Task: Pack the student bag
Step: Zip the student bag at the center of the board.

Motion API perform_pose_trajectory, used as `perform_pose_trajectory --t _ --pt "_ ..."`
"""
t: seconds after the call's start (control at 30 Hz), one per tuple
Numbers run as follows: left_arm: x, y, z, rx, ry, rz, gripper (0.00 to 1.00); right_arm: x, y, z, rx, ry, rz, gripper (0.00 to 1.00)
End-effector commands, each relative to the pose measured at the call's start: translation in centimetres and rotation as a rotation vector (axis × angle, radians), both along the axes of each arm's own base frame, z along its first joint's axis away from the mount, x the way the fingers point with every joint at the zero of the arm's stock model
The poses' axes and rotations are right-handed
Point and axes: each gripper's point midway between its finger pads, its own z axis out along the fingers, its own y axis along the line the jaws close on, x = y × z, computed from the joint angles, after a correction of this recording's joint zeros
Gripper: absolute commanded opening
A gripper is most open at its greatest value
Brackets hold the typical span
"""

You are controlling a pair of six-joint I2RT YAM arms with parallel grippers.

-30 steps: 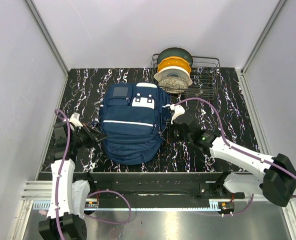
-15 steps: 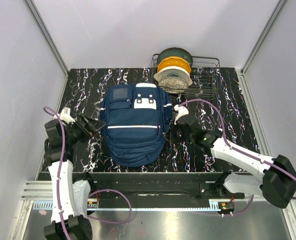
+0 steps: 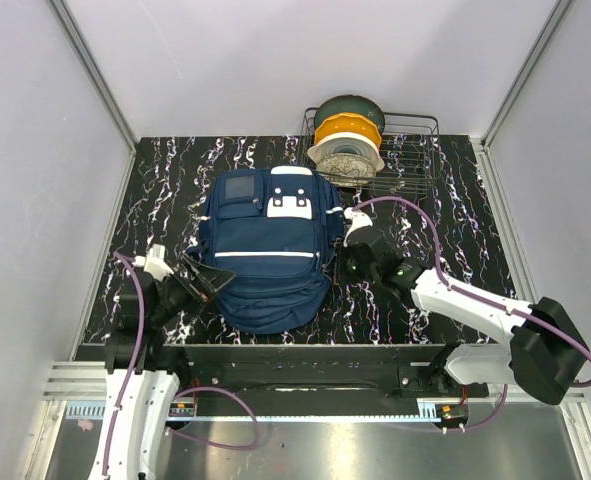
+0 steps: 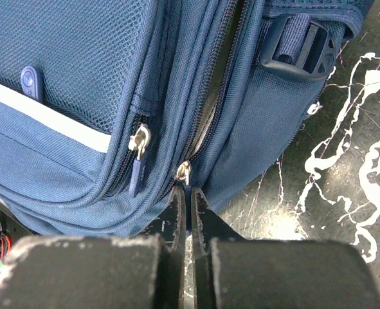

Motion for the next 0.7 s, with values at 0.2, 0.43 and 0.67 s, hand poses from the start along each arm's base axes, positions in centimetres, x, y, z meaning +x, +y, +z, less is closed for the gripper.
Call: perform_pose_trajectory --t 0.2,0.43,0.67 --pt "1.8 -0.8 -2.7 -0.060 0.038 0.067 0.90 2.1 0.5 2.8 0.066 -0.058 -0.070 0.00" --pt "4.1 -2.0 -2.6 -0.058 -0.011 0.060 0.52 1.2 0.1 2.8 0.056 -0.058 -0.049 0.00" --pt "5.0 -1.4 -1.0 0.081 -0.050 0.036 0.00 0.3 -0.7 2.4 0.036 -0.053 -0.035 0.00"
